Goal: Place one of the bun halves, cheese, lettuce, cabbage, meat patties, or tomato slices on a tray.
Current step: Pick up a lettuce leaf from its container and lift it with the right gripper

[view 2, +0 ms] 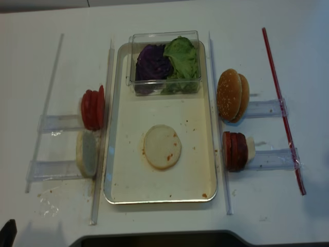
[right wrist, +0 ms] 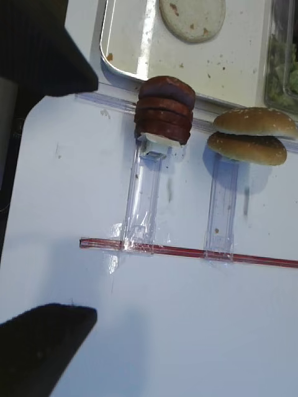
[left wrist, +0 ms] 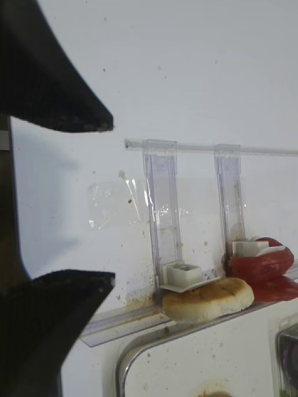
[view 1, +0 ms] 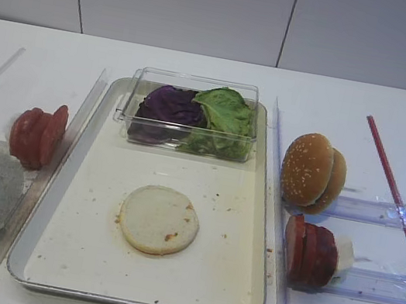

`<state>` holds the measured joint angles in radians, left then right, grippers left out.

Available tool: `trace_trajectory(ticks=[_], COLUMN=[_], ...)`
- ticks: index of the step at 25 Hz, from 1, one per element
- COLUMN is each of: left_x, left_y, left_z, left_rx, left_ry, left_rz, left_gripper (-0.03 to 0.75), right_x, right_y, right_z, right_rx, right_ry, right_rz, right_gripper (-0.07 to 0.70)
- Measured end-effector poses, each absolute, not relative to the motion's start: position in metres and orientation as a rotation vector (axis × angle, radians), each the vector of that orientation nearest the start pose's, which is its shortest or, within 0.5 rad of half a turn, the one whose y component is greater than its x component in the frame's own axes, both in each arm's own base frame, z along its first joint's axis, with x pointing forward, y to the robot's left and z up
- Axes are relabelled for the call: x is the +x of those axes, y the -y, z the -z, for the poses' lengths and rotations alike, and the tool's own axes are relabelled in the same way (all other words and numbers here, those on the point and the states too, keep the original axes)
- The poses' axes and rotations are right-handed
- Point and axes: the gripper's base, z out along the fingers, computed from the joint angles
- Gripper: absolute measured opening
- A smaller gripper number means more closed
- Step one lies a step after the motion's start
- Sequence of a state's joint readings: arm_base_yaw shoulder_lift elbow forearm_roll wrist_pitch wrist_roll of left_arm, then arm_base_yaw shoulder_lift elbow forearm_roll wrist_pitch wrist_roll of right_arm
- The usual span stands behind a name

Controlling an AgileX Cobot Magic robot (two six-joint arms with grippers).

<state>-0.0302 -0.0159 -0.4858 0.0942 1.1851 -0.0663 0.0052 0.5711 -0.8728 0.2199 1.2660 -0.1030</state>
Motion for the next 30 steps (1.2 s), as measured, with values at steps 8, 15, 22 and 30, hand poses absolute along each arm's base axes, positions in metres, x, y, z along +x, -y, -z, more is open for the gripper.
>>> trace_trajectory(ticks=[8,15,22,30], left_x=[-0.011,-0.011,-0.011,-0.011], left_y=[-0.008,-0.008,-0.008,-0.008], left_z=[-0.264,-0.264,-0.264,-0.264], left_rx=[-0.051,-0.051,-0.051,-0.051], left_ry=[-2.163,-2.163,-2.163,-2.163], left_rz=[-0.059,-0.059,-0.059,-0.059], left_gripper=[0.437,0.437,0.437,0.437], right_x=[0.102,0.132,0.137,0.137], right_y=[-0.027,-0.032,-0.035,-0.037], right_z=[-0.356,-0.343,-0.347,-0.367], right_rx=[-0.129,-0.112,-0.118,-0.132], right_ry=[-2.535,-2.642,-2.626,-2.558], right_rz=[-0.377,-0.467,-0.525,-0.533], right_gripper=[0.666,0.66,0.618,0.615])
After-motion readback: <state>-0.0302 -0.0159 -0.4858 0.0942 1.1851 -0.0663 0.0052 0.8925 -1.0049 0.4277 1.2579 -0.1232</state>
